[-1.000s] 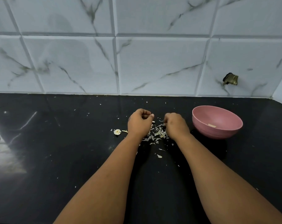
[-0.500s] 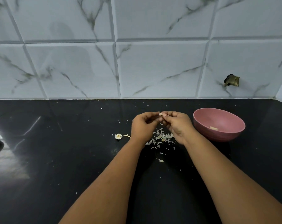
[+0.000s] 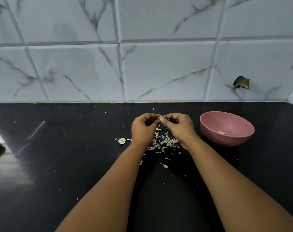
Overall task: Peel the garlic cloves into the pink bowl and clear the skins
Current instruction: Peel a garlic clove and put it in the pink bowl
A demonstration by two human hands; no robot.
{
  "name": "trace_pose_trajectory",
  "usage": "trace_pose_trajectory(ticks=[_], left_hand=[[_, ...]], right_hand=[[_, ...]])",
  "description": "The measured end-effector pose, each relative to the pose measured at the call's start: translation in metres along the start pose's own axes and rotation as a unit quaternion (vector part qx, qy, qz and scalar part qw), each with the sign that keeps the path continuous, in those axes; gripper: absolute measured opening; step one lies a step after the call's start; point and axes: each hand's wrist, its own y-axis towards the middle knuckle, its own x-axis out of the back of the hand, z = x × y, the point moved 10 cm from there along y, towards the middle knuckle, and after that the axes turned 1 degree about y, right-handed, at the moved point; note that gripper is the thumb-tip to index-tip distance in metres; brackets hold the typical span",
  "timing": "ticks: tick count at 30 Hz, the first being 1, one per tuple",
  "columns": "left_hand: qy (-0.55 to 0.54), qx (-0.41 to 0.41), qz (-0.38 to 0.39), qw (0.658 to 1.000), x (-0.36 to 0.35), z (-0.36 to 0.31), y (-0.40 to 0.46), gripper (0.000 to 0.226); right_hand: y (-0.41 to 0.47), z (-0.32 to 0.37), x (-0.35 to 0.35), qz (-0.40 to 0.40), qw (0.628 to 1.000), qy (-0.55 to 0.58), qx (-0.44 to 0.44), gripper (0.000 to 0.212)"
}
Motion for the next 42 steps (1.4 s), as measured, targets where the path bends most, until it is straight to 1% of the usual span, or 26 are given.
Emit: trace_pose_trajectory(ticks=[4,8,12,15,20,22,28,34,38,42], left_hand=[[0.000,-0.015,0.026,1.000,-0.008,-0.002,-0.001,0.014],[-0.041,-0.012,0.027,0.999,-0.008,0.000,-0.001,0.011],[-0.088,0.011,0.039,0.995,-0.010,0.006,0.000,0.007],[-0.091,0.027,0.048,0.994,-0.012,0.011,0.000,0.007],[-0.121,0.050,0.046,0.990,-0.013,0.015,0.000,0.008],[-0.129,0.050,0.045,0.989,-0.012,0.015,0.001,0.008],[-0.109,0.034,0.045,0.992,-0.012,0.011,0.000,0.008],[-0.104,0.020,0.048,0.993,-0.014,0.006,-0.002,0.010],[-0.125,0.036,0.036,0.991,-0.011,0.009,0.000,0.011],[-0.134,0.040,0.045,0.989,-0.013,0.008,0.000,0.016]], right_hand=[[0.001,0.001,0.007,-0.029,0.998,0.057,0.003,0.006],[0.003,-0.005,0.000,-0.001,0.993,0.118,-0.029,0.006],[0.005,-0.013,-0.005,0.031,0.990,0.129,-0.053,0.013],[0.007,-0.015,-0.003,0.039,0.995,0.084,-0.042,0.013],[0.008,-0.007,0.001,0.004,1.000,-0.014,0.002,0.007],[0.008,-0.001,0.005,-0.013,0.998,-0.052,0.031,0.005],[0.008,0.007,0.007,-0.017,0.989,-0.125,0.080,0.003],[0.008,0.009,0.008,-0.022,0.988,-0.128,0.086,0.008],[0.010,0.005,0.005,-0.007,0.991,-0.113,0.077,0.003],[0.007,0.010,0.005,-0.001,0.992,-0.082,0.097,0.012]])
